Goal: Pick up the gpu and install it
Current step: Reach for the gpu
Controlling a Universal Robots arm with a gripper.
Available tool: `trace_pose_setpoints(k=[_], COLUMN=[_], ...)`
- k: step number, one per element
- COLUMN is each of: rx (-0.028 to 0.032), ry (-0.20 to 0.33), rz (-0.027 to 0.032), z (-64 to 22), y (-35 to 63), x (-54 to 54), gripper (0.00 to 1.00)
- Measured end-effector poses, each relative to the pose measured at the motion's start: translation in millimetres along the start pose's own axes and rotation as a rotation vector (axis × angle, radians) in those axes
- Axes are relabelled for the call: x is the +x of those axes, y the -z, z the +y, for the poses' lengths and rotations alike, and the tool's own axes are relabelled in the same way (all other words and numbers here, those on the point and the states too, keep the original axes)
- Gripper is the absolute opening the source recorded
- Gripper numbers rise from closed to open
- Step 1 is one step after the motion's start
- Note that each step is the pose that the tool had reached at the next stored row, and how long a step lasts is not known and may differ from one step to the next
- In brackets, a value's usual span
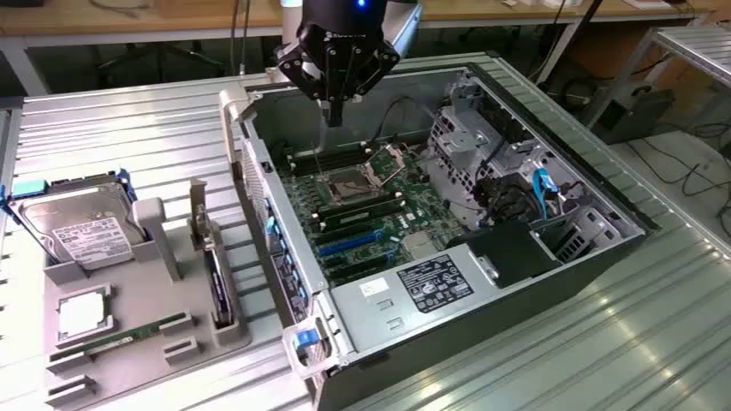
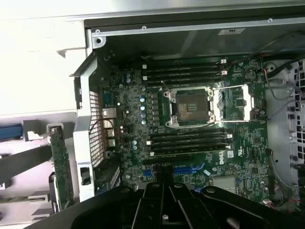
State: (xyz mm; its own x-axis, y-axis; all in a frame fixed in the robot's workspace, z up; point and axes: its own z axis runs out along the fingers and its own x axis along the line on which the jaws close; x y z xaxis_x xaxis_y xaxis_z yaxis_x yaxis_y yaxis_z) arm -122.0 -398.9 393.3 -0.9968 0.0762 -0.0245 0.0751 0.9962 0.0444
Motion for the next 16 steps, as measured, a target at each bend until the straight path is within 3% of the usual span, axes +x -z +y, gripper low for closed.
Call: trace_pose_setpoints(k=[12,16], rx=[0.0000,0.0001], ry=[0.000,0.000], rz=[0.0000,0.0000], z=[0.0,-5.0], y=[0.0,0.5], x=[0.1,7.7], gripper=[0.11,0.11])
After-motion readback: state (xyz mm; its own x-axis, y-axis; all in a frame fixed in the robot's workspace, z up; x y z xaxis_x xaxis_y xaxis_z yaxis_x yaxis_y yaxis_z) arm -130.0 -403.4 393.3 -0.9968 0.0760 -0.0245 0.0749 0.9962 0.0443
